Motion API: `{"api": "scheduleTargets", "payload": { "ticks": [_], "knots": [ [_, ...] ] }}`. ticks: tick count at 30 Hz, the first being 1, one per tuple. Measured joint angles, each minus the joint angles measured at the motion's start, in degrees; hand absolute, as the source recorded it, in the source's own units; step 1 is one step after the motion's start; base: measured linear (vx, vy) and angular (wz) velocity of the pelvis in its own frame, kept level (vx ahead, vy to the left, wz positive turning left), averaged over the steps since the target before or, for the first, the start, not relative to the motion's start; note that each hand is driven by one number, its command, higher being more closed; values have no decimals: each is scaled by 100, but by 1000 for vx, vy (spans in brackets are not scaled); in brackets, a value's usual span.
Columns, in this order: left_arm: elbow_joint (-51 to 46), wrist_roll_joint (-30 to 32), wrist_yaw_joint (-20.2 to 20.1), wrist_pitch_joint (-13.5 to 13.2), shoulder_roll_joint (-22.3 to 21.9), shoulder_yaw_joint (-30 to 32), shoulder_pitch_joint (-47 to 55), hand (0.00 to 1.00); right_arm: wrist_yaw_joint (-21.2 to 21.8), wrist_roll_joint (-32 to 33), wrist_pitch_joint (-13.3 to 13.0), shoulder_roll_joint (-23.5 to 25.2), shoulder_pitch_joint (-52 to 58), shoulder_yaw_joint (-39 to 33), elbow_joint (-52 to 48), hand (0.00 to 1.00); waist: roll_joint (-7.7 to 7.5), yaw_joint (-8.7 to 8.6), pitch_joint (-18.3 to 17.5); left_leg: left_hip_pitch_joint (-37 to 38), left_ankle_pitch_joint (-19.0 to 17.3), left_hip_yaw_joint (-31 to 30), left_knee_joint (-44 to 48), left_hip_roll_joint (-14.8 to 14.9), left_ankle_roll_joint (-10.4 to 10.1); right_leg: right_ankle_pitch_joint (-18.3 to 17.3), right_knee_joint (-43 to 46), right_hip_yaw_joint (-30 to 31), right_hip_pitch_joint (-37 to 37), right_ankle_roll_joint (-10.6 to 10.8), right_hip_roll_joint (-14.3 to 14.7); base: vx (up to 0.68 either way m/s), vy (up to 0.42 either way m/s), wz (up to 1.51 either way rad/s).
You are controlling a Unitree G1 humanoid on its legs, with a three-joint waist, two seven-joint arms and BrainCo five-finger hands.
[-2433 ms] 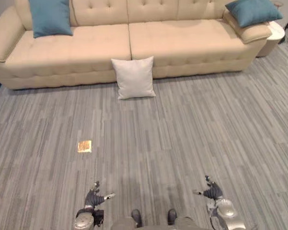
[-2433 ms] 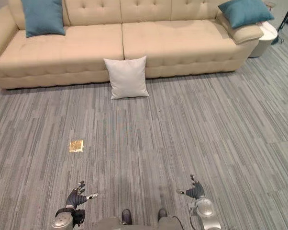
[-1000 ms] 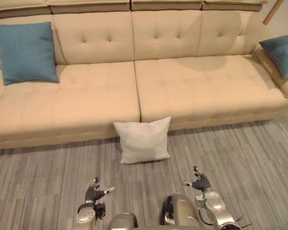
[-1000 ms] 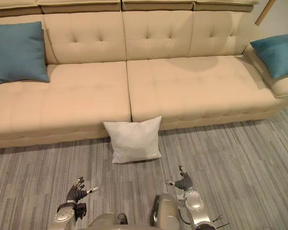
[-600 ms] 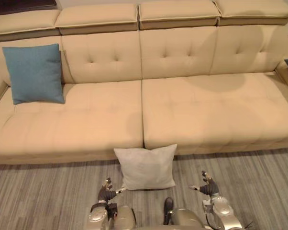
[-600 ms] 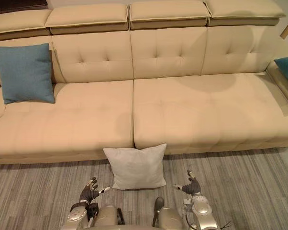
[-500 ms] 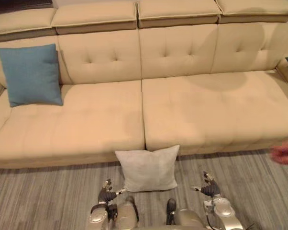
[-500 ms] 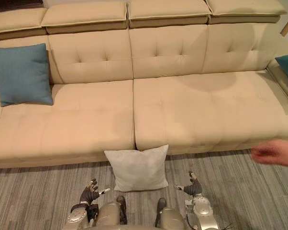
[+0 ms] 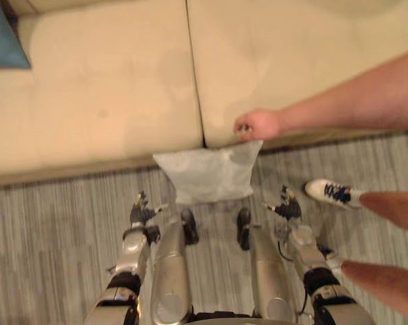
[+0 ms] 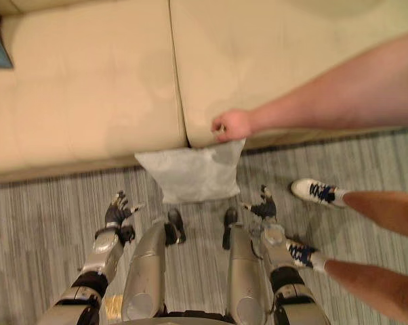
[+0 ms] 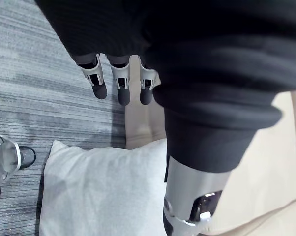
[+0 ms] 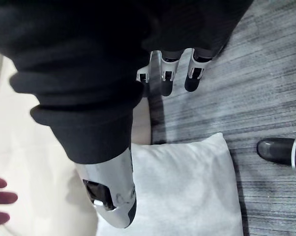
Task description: Pick up cushions and gather them together orderly.
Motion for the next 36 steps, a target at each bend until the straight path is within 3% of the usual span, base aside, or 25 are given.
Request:
{"api": "scheduleTargets", "payload": {
  "ticks": [4, 9, 17, 23, 29, 34, 36],
  "knots": [
    [-122, -248, 176, 0, -66, 226, -864, 0, -217, 117, 12, -15, -1097, 103, 11, 0, 2, 5, 368, -1179, 10, -106, 596, 79, 65, -21, 647, 38, -1191, -36, -15, -116, -26, -2],
    [-453, -351, 320, -3, -224, 225, -1698, 0, -445, 142, 9, 5, -2546, 321, 9, 0, -1, 36, 455, -2451, 38, -198, 1241, 196, 141, -25, 1316, 52, -2465, -36, -4, -70, -20, -5],
    [-643, -365, 512, -45, -395, 172, -2277, 0, -947, 141, -108, 148, -3201, 309, -59, 0, 0, 1, 455, -3011, 92, -262, 1408, 212, 166, -24, 1535, 4, -3018, -29, -44, -65, -17, 2],
    [-651, -350, 626, -61, -442, 28, -2291, 0, -1225, 101, -357, -363, -3144, 89, -512, 0, 3, -159, 450, -2856, 266, -265, 1125, 217, 143, 79, 1305, -79, -2881, -158, -32, -8, -1, 0],
    [-659, -292, 660, -66, -557, -111, -2109, 0, -1265, 96, -208, -539, -2417, 86, -490, 0, 10, -151, 426, -2012, 444, -309, 519, 261, -100, 147, 806, -222, -2069, -269, 98, 3, -39, 0],
    [-674, -208, 589, -59, -595, -567, -1202, 0, -748, -8, -16, -247, -1179, 352, -511, 0, 13, -128, 242, -812, 520, -287, -133, 259, -228, 160, 180, -372, -836, -295, 164, 73, -51, 7],
    [-675, -147, 523, -56, -666, -694, -439, 0, -484, -135, -15, 107, -373, 560, -554, 0, 13, -102, -213, -239, 527, -206, -473, 218, -240, 157, -167, -394, -273, -294, 169, 162, -7, 6]
  ]
}}
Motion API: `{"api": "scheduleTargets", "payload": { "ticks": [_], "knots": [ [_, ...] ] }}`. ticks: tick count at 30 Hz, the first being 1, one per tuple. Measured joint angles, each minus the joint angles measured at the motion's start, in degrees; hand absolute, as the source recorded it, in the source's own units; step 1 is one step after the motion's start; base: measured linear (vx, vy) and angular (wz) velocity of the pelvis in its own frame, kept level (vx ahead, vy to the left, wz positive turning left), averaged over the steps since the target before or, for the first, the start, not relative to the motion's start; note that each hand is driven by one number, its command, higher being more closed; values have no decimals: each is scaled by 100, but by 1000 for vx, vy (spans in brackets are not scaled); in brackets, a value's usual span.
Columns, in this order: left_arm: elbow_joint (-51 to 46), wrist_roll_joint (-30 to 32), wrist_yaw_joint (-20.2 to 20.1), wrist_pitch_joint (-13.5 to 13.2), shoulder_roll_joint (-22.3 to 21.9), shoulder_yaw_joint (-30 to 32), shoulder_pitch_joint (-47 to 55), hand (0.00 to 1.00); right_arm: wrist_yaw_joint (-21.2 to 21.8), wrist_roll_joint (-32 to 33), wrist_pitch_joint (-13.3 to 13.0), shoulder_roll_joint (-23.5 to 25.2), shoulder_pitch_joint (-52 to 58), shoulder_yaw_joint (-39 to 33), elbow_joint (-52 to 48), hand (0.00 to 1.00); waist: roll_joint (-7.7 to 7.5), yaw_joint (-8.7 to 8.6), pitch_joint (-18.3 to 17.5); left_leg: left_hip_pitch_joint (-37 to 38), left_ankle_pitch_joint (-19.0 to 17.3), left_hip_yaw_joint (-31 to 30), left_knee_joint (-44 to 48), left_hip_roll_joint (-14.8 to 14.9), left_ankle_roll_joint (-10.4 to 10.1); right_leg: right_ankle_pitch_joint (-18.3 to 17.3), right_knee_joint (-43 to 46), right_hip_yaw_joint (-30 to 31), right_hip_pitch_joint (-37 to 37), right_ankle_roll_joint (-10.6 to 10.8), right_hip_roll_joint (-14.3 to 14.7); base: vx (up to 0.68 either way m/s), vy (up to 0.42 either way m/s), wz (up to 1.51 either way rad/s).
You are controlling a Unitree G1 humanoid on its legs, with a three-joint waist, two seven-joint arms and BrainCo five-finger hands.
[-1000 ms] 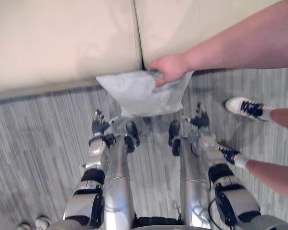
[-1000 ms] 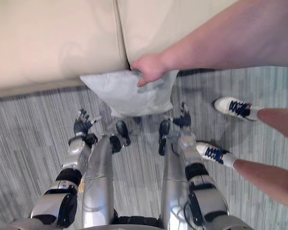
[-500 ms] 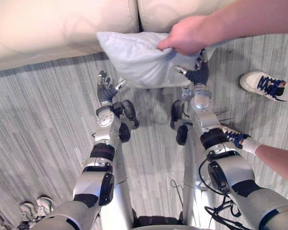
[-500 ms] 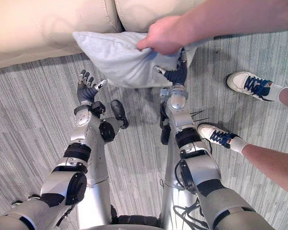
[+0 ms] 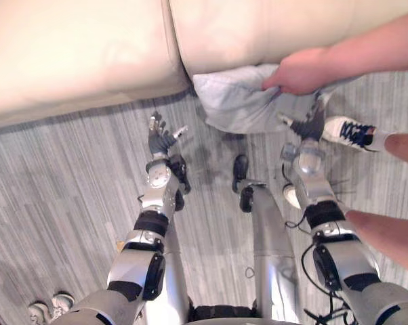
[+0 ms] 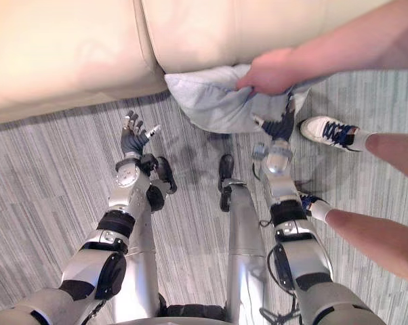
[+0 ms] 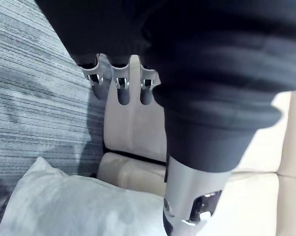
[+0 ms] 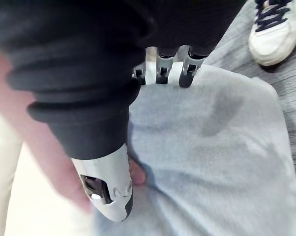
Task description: Pick up cushions and gather them together orderly.
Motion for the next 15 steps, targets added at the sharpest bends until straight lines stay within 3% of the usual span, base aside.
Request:
{"api": "scheduleTargets", "payload": {
  "ticks": [3, 7, 11, 15],
  "knots": [
    [1, 121, -129, 3, 8, -94, 613, 0, 215, -94, -5, 301, 759, 78, -335, 0, 2, 35, -99, 848, 17, 57, -372, -81, -27, -10, -373, -8, 860, 16, -17, 138, 32, 10],
    [48, 142, -453, 8, 147, -266, 1601, 0, 494, -215, -9, 353, 1877, -102, -375, 0, -41, 123, -670, 1972, 77, 113, -1089, -289, -63, -10, -1045, -79, 2017, 41, -102, 162, 51, 18],
    [628, 442, -715, 71, 335, -228, 2298, 0, 720, -223, -13, 323, 2545, -626, 429, 0, -83, 93, -1349, 2966, 310, 280, -2042, -516, -130, 158, -1890, -18, 2922, 189, -128, 181, 26, 0],
    [1105, 817, -886, 124, 410, -212, 2515, 0, 907, -224, 29, 207, 2749, -963, 1151, 0, -67, -24, -1559, 3654, 520, 398, -2749, -651, -150, 426, -2623, 67, 3565, 224, -87, 149, 22, -13]
  ]
}}
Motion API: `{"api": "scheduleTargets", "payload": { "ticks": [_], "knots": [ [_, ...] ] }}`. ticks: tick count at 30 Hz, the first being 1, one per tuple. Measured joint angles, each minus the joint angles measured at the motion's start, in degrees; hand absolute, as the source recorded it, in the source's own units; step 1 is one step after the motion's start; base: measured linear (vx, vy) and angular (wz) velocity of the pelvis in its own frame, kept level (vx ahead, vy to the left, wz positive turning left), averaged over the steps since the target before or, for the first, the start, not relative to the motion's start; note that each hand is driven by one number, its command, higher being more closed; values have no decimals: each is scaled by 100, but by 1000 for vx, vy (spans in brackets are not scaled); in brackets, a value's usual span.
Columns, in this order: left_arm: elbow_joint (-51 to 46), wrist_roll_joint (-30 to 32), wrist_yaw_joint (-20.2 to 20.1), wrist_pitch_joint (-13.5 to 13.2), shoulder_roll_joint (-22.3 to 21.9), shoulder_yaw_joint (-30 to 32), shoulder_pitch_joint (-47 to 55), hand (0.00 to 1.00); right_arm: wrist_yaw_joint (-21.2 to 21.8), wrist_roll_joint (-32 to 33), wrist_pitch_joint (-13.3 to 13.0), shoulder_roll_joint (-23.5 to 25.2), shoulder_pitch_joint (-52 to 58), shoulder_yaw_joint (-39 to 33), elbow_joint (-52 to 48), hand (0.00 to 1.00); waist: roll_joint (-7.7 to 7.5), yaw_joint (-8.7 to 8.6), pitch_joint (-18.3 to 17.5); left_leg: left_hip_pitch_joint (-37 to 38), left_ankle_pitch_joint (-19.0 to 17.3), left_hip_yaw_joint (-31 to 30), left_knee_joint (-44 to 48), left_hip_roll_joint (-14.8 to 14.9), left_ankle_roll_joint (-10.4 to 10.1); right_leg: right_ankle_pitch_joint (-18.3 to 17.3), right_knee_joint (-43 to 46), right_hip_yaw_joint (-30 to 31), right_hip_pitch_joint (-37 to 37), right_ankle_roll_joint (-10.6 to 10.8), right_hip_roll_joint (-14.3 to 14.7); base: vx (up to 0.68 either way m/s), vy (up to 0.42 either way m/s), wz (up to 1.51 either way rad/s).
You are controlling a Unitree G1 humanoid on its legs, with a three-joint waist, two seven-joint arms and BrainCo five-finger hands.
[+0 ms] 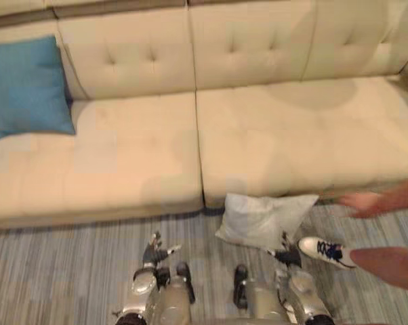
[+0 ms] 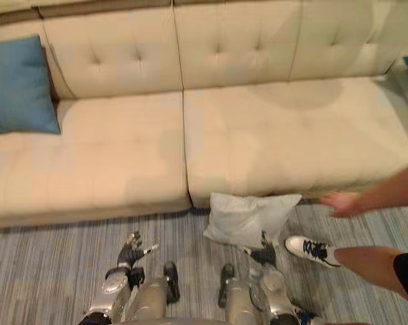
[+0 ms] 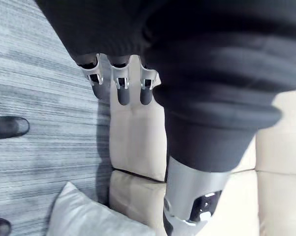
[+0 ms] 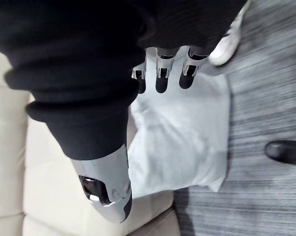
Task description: Pick up cushions and gather them together orderly.
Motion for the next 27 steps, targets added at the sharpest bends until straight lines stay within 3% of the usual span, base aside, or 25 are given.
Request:
{"api": "scheduleTargets", "payload": {
  "ticks": [5, 12, 16, 18, 19, 20, 21, 22, 23, 24, 25, 27],
  "knots": [
    [161, 229, -144, 68, 79, 161, 79, 0, 87, -5, 6, -112, 198, -221, 326, 0, -15, -20, -61, 535, 3, 188, -130, -25, -3, 212, -546, 297, 586, 61, 78, 72, 28, -30],
    [161, 225, -184, 68, 165, 188, 51, 0, 208, 14, 10, -310, 171, -359, 430, 0, -20, -37, -66, 660, -28, -148, -216, -153, 1, 580, -880, 833, 574, 137, 127, -40, 23, -40],
    [157, 218, -208, 70, 161, 195, 58, 0, 237, 41, 15, -275, -83, -406, 347, 0, -93, -20, -58, 437, -533, 486, 162, -117, -16, 861, -909, 1808, -34, 312, 284, -171, 91, -127],
    [155, 208, -208, 71, 165, 196, 78, 0, 226, 97, 17, -287, -270, -319, 269, 0, -110, -30, -45, 257, -830, 812, 475, -91, 68, 935, -958, 2242, -338, 331, 358, -138, 74, -155],
    [155, 205, -209, 72, 169, 196, 87, 0, 217, 117, 25, -286, -358, -273, 256, 0, -111, -35, -38, 264, -904, 1080, 538, -4, 136, 972, -1104, 2137, -360, 180, 319, -100, 75, -168],
    [153, 203, -211, 73, 177, 195, 117, 0, 192, 124, 38, -280, -428, -182, 257, 0, -57, -44, 16, 354, -927, 1545, 638, 178, 149, 990, -1138, 1388, -426, -113, 193, -73, 70, -166],
    [145, 203, -212, 70, 187, 197, 124, 0, 192, 124, 65, -266, -440, -163, 262, 0, -49, -34, 22, 419, -926, 1794, 697, 287, 155, 987, -977, 796, -509, -261, 119, 18, 35, -174],
    [146, 203, -216, 74, 223, 197, 162, 0, 186, 119, 101, -265, -446, -85, 260, 0, -51, -29, 21, 578, -938, 2146, 720, 408, 136, 806, -672, -491, -546, -528, -62, 64, 7, -137],
    [146, 204, -220, 75, 250, 193, 187, 0, 184, 106, 104, -269, -443, -66, 260, 0, -48, -28, 23, 699, -955, 2339, 745, 460, 106, 731, -572, -1252, -510, -630, -232, 135, -9, -159],
    [149, 205, -224, 78, 294, 194, 226, 0, 176, 62, 104, -274, -449, -46, 259, 0, -36, -24, 32, 886, -1007, 2467, 777, 479, 18, 790, -431, -1914, -406, -584, -412, 167, -30, -123],
    [150, 206, -224, 80, 321, 193, 251, 0, 173, 53, 102, -279, -448, 5, 258, 0, -39, -28, 32, 971, -1017, 2473, 777, 462, -28, 901, -386, -2036, -387, -534, -443, 200, -63, -130],
    [157, 224, -225, 89, 311, 188, 254, 0, 172, -3, 105, -379, -448, 156, 260, 0, 113, -46, 115, 1276, -1126, 2363, 655, 522, -214, 782, -192, -1663, -390, -431, -225, 144, -80, -107]
  ]
}}
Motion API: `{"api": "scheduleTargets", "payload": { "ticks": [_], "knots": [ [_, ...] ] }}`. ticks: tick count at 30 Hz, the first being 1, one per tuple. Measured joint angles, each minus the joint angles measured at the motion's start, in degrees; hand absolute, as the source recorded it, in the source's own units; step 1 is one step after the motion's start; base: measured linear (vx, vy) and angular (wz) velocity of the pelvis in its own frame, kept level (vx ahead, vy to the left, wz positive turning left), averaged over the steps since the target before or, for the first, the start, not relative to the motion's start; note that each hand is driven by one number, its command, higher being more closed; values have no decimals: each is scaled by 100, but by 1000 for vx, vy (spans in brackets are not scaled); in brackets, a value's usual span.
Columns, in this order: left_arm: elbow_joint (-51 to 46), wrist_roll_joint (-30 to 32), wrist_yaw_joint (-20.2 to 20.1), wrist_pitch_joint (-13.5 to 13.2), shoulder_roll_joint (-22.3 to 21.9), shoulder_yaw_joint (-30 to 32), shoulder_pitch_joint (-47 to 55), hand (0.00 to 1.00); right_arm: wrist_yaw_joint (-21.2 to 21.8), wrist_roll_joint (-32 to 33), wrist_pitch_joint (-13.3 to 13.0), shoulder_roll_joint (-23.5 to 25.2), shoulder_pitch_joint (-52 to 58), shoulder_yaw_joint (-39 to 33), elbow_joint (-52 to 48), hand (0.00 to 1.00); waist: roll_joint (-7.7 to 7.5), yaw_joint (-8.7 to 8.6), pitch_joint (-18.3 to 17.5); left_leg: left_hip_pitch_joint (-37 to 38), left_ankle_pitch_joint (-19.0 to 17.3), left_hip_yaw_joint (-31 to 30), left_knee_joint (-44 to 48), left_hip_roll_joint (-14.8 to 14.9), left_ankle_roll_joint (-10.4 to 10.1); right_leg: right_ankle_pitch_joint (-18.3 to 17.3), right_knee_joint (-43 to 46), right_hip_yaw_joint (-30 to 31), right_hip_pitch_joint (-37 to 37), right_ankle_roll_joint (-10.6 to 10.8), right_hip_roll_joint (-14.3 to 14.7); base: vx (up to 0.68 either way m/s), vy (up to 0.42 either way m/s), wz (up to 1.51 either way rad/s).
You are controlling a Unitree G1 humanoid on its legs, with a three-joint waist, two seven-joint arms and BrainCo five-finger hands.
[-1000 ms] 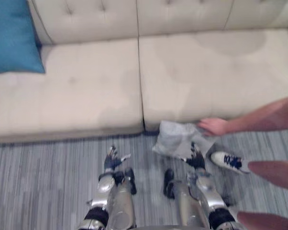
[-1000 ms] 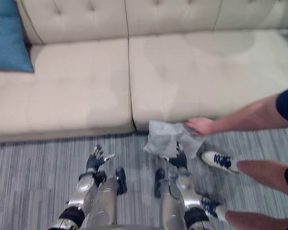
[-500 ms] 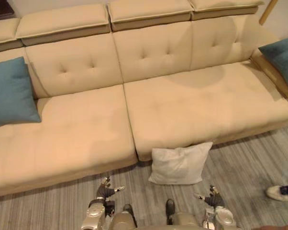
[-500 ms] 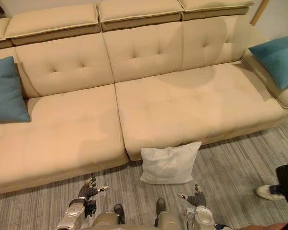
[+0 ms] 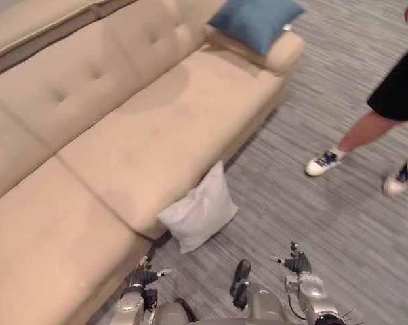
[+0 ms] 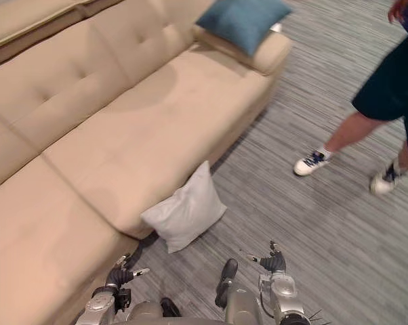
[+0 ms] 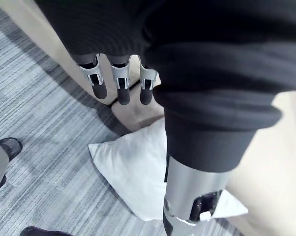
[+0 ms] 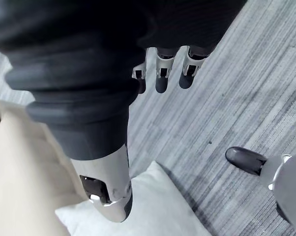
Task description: Pick up cushions and gather them together orderly.
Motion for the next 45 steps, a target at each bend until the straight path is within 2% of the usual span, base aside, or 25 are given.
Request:
{"api": "scheduleTargets", "payload": {
  "ticks": [3, 4, 5, 6, 7, 8, 9, 11, 12, 13, 14, 18, 21, 23, 26, 27, 28, 29, 30, 32, 35, 39, 40, 44, 45],
  "knots": [
    [-9, 23, -1, -6, -37, -6, -16, 0, -3, -172, 6, -38, 29, 65, 1, 0, 132, -89, 9, 13, -97, -93, 579, 380, -164, -331, 121, 110, 22, 36, 254, 124, -99, -56],
    [10, 31, -1, 0, -53, -13, -4, 0, -15, -220, 5, -64, 10, 233, 1, 0, 151, -106, 39, -256, -9, -410, 1467, 702, -18, -363, 59, 134, 139, 8, 392, 153, -119, -53],
    [21, 30, 0, 6, -88, -13, 15, 0, -26, -226, 6, -68, -7, 385, 2, 0, 176, -86, 93, -662, 299, -1017, 2388, 932, 408, -396, -13, 219, 328, -42, 525, 156, -107, -52],
    [21, 27, 3, 4, -108, -14, 28, 0, -35, -225, 5, -67, -15, 422, 0, 0, 178, -69, 115, -789, 371, -1308, 2695, 935, 403, -414, -35, 275, 405, -69, 549, 174, -32, -49],
    [13, 25, 5, 5, -181, -13, 29, 0, -42, -225, 6, -49, -61, 490, 0, 0, 197, 9, 180, -1057, 203, -1882, 3057, 742, 217, -452, -68, 434, 558, -105, 582, 182, 33, -49],
    [-15, 21, 12, -3, -244, -12, 25, 0, -43, -226, 7, -54, -125, 500, 2, 0, 182, 110, 195, -1370, 20, -2323, 3037, 412, 197, -451, -165, 579, 654, -107, 572, 186, 63, -49],
    [-14, 9, 18, -3, -256, -12, 26, 0, -50, -226, 6, -56, -160, 500, 2, 0, 172, 158, 201, -1462, -9, -2432, 2919, 276, 220, -451, -182, 628, 671, -108, 557, 180, 82, -53],
    [-17, -6, 26, -1, -289, -16, 71, 0, -124, -236, -1, -30, -351, 575, 2, 0, 190, 264, 238, -1658, 38, -2602, 1547, -202, 167, -440, -177, 764, 711, -50, 489, 233, 155, -51],
    [-20, -15, 31, 0, -287, -16, 91, 0, -132, -264, -1, -50, -399, 617, 16, 0, 254, 348, 267, -1594, 330, -2657, 749, -343, 313, -515, -61, 844, 713, 80, 498, 229, 176, -42],
    [-18, -19, 42, 5, -269, -7, 81, 0, -133, -305, 5, -32, -417, 637, 51, 0, 199, 374, 278, -1463, 345, -2589, 666, -395, 359, -588, 38, 930, 691, 196, 449, 177, 129, -17],
    [-62, -24, 73, 0, -258, 5, 106, 0, -124, -408, 3, -35, -413, 651, 49, 0, 135, 360, 264, -1354, 315, -2572, 528, -553, 409, -668, 166, 937, 695, 327, 299, 203, 126, 3],
    [-64, -30, 127, 1, -329, 1, 164, 0, -125, -472, 5, -124, -421, 639, 53, 0, 118, 340, 276, -989, 25, -2556, 544, -898, 705, -1199, 1171, 931, 657, 770, -186, 247, 188, 22],
    [-181, -60, 134, -8, -264, -25, 159, 0, -112, -615, 7, -78, -221, 642, 48, 0, 40, 245, 291, -477, -131, -3234, 389, -1350, 959, -1342, 3131, 980, 251, 1019, -732, 243, 140, 80],
    [-252, -75, 144, -13, -221, -27, 124, 0, -105, -613, 8, 7, -169, 648, 46, 0, -12, 168, 266, -468, -173, -3615, 468, -1422, 1028, -1644, 3092, 1316, 156, 973, -600, 208, -3, 126],
    [-251, -96, 170, -12, -155, -13, -131, 0, -114, -604, 5, 13, -98, 587, -87, 0, -48, 128, 269, -540, -173, -4498, 482, -1555, 1026, -1762, 2643, 2450, -226, 952, 41, 231, -93, 160],
    [-251, -131, 194, -19, -162, -13, -204, 0, -117, -588, 1, 30, 31, 480, -274, 0, -79, 26, 255, -631, -225, -4974, 591, -1664, 906, -1713, 2309, 3119, -329, 1017, 276, 233, -186, 191],
    [-250, -131, 200, -20, -168, -9, -224, 0, -117, -578, 1, 47, 80, 430, -303, 0, -126, 27, 243, -636, -269, -5081, 639, -1721, 815, -1613, 2105, 3283, -295, 1005, 297, 310, -277, 196],
    [-229, -135, 239, -12, -191, 45, -260, 0, -117, -508, 17, 78, 182, 306, -283, 0, -184, 61, 258, -632, -412, -5221, 825, -1762, 591, -1429, 1936, 3208, -196, 958, 199, 273, -263, 124],
    [-249, -133, 270, -26, -293, 103, -209, 0, -122, -402, 20, 114, 185, 218, -319, 0, -81, 105, 200, -678, -397, -5264, 862, -1613, 520, -1408, 1980, 2967, -178, 920, 240, 267, -256, 106],
    [-247, -149, 285, -25, -450, 166, -126, 0, -130, -306, 0, 157, 181, 182, -463, 0, -33, 154, 171, -692, -335, -5341, 696, -1427, 408, -1409, 1975, 2615, -160, 892, 269, 207, -221, 62],
    [-249, -227, 282, -23, -620, 210, -129, 0, -136, -173, -4, 256, 216, -38, -499, 0, -43, 190, 158, -645, -134, -5446, 218, -1185, 84, -1319, 1840, 2125, -32, 745, 287, 148, -202, 69],
    [-275, -272, 302, -21, -636, 257, -107, 0, -166, -92, -4, 379, 383, -308, -499, 0, -46, 209, 135, -658, 29, -5310, 223, -1049, -181, -1272, 1512, 1615, 460, 652, 206, 61, -82, 74],
    [-348, -352, 309, -21, -644, 256, -104, 0, -196, -81, -5, 436, 412, -392, -498, 0, -68, 202, 120, -754, 128, -5011, 292, -1041, -227, -1272, 1422, 1456, 561, 652, 108, 24, -9, 71],
    [-638, -464, 402, -25, -617, 259, -141, 0, -277, 107, -4, 540, 384, -578, -467, 0, -79, 205, 95, -1300, 352, -3090, 679, -747, -16, -1257, 1192, 1010, 631, 629, -122, -13, 29, 64],
    [-650, -466, 402, -24, -586, 258, -152, 0, -287, 140, -4, 543, 380, -578, -467, 0, -88, 204, 101, -1368, 354, -2977, 730, -711, -12, -1254, 1173, 990, 620, 625, -119, -45, 46, 37]
  ]
}}
